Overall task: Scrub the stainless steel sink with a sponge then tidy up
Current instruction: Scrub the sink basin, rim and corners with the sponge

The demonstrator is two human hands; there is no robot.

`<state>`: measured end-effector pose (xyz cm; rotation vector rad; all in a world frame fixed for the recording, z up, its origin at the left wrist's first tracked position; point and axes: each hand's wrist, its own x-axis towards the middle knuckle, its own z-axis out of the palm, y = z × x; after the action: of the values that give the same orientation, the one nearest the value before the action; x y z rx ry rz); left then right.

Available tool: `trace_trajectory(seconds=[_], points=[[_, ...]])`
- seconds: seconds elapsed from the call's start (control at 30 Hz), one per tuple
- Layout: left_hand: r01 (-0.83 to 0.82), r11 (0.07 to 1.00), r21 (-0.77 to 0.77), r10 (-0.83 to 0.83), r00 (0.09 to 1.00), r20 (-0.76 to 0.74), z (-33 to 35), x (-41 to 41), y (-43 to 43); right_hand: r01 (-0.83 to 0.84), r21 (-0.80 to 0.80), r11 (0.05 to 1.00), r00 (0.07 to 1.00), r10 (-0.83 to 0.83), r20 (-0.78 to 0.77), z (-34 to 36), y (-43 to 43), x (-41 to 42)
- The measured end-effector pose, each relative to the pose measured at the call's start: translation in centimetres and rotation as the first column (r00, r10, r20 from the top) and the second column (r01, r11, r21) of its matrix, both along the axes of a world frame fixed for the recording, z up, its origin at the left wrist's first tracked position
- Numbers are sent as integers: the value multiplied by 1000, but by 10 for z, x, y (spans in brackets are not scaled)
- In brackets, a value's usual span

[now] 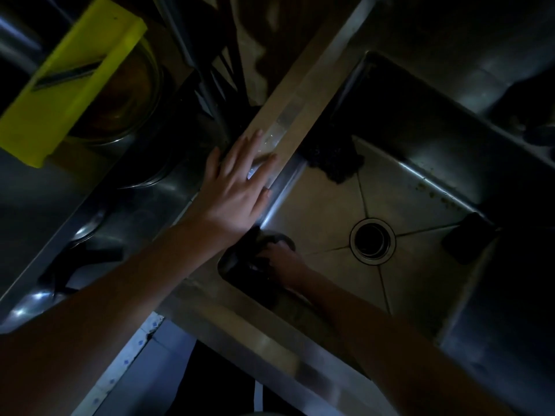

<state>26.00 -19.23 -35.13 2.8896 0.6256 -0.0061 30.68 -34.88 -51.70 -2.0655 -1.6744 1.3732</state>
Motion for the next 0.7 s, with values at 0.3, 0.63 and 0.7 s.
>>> trace_trajectory(seconds=[0.3,0.63,0.7], points=[[-31,999,-12,31,999,19,0,-10,-10,-121,-153,981,991,128,37,13,-101,43],[-42,999,-5,41,999,-21,6,-26,-19,151,7,988,987,-150,-58,6,-3,5],[-58,998,-19,58,998,-2,8,-30,-20,178,30,984,984,-177,-28,0,21,-11]])
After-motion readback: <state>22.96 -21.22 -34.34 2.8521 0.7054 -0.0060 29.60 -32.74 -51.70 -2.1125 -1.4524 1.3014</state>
